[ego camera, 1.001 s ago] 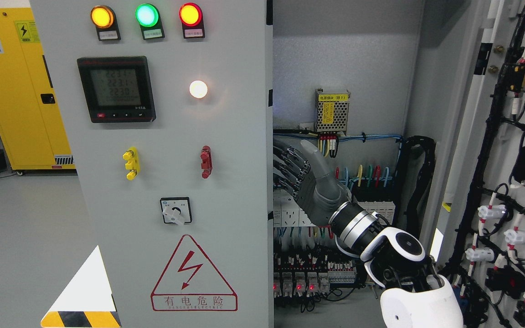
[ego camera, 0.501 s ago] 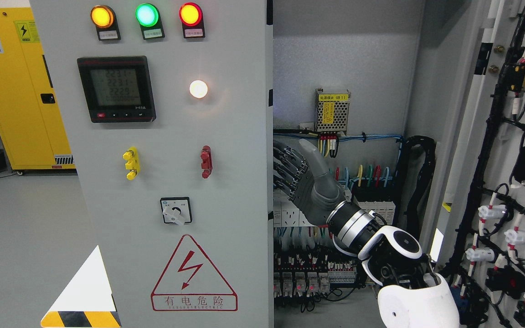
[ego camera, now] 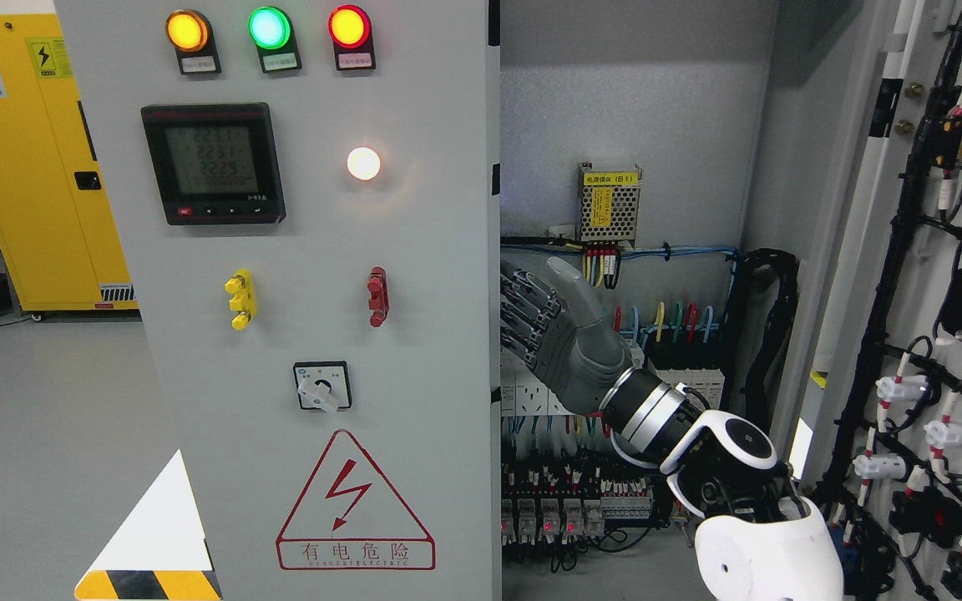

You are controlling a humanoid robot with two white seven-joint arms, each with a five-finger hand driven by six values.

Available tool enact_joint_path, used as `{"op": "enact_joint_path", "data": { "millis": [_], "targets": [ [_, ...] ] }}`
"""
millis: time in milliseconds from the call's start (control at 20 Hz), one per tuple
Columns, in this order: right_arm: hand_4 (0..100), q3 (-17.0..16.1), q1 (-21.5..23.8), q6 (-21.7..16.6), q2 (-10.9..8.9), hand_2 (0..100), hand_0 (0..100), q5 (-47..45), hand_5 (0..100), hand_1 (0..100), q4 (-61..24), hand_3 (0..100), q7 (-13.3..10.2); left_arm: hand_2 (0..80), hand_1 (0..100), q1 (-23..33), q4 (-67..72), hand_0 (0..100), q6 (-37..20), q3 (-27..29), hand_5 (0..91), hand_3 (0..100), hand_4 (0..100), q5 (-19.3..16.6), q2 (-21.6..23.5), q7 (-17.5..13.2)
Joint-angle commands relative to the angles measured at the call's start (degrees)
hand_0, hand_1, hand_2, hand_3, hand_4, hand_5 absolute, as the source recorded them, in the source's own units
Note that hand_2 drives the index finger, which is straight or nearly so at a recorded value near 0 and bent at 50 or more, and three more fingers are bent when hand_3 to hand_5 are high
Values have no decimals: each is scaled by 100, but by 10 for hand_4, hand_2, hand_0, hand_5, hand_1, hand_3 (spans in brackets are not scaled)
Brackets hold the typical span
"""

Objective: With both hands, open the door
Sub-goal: 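Pull the meter door outward with the right hand, swinging it open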

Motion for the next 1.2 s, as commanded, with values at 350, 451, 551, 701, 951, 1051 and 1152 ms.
{"op": "enact_joint_path", "data": {
  "millis": [350, 451, 551, 701, 951, 1051, 1152],
  "targets": [
    [0, -45, -120, 29, 7, 0, 201, 9, 0, 123, 236, 0, 308, 0, 0, 0, 158, 0, -3, 6, 0, 0, 0, 0, 62, 1],
    [0, -54, -130, 29, -1, 0, 201, 1, 0, 123, 253, 0, 334, 0, 0, 0, 158, 0, -3, -3, 0, 0, 0, 0, 62, 1],
    [0, -54, -130, 29, -2, 0, 201, 0, 0, 123, 262, 0, 405, 0, 0, 0, 158, 0, -3, -3, 0, 0, 0, 0, 62, 1],
    [0, -54, -138, 38, -2, 0, 201, 0, 0, 122, 262, 0, 527, 0, 0, 0, 158, 0, -3, -3, 0, 0, 0, 0, 53, 1],
    [0, -54, -165, 38, -2, 0, 201, 0, 0, 122, 262, 0, 651, 0, 0, 0, 158, 0, -3, -3, 0, 0, 0, 0, 53, 1],
    [0, -54, -165, 38, -2, 0, 201, 0, 0, 122, 245, 0, 651, 0, 0, 0, 158, 0, -3, -3, 0, 0, 0, 0, 53, 1],
    [0, -63, -165, 38, -2, 0, 201, 0, 0, 122, 227, 0, 651, 0, 0, 0, 158, 0, -3, -3, 0, 0, 0, 0, 62, 1]
  ]
}}
